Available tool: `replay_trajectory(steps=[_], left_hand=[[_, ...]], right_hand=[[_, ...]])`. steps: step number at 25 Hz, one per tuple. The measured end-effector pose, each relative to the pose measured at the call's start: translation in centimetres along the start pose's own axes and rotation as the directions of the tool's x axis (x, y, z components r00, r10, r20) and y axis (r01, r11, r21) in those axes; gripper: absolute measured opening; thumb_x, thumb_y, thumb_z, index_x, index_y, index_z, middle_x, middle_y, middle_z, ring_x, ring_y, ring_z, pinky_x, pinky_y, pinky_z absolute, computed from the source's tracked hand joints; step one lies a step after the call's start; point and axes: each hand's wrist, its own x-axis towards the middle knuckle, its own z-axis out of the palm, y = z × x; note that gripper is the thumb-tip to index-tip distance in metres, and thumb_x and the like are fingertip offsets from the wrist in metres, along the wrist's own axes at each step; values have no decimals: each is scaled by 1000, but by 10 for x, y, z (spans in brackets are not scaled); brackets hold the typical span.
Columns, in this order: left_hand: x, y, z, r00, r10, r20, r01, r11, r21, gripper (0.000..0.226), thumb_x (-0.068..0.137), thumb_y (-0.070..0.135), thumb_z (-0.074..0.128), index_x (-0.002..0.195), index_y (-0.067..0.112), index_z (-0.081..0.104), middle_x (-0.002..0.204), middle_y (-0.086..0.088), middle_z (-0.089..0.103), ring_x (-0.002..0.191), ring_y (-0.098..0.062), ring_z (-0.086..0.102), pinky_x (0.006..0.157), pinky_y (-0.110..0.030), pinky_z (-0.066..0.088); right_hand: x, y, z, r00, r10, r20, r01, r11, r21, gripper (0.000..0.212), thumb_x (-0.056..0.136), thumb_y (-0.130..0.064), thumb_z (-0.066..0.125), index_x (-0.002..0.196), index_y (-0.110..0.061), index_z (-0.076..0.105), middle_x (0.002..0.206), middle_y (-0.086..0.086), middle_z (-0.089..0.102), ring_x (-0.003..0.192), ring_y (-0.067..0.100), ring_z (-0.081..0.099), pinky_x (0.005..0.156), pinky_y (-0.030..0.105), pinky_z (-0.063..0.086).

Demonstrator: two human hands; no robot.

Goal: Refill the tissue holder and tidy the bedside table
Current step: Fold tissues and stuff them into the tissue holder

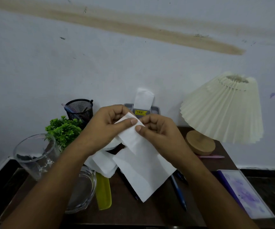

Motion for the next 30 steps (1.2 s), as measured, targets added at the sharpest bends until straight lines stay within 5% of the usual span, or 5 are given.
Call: replay_trajectory(steps=[6,13,22,28,30], left_hand=[[6,-10,-16,965,-14,-264,11,1000,-14,10,92,13,71,99,14,65,73,2,73,70,-10,66,55,-27,53],[3,-14,-19,997,-70,-22,69,996,-50,20,94,3,64,101,15,78,111,4,74,99,-14,70,72,-32,62],[4,-10,-20,996,-49,-72,36,984,-174,41,100,10,57,133,34,62,122,5,72,109,-13,69,82,-31,61],[3,-13,-16,992,-124,7,124,975,-184,29,100,10,57,113,24,78,124,6,71,108,-19,68,76,-34,61],[5,-13,-15,995,-91,-43,82,983,-167,32,94,3,64,116,22,76,121,7,73,104,-19,71,71,-29,61]], right_hand=[[2,9,-9,994,66,-89,-62,997,52,12,88,-13,74,99,-18,72,96,7,76,91,30,72,79,52,59],[4,5,-4,972,104,-211,-57,974,218,21,87,-3,74,103,-13,64,92,6,72,80,21,72,56,38,60],[9,11,-6,950,190,-246,-115,950,291,23,92,-1,66,108,-17,62,114,10,69,102,32,69,66,42,62],[8,7,-5,927,213,-310,-120,948,295,20,98,-8,62,113,-20,64,116,7,65,103,30,67,70,48,64],[9,4,-4,919,274,-284,-123,881,456,31,92,-16,71,121,-18,61,115,9,69,95,26,73,71,42,64]])
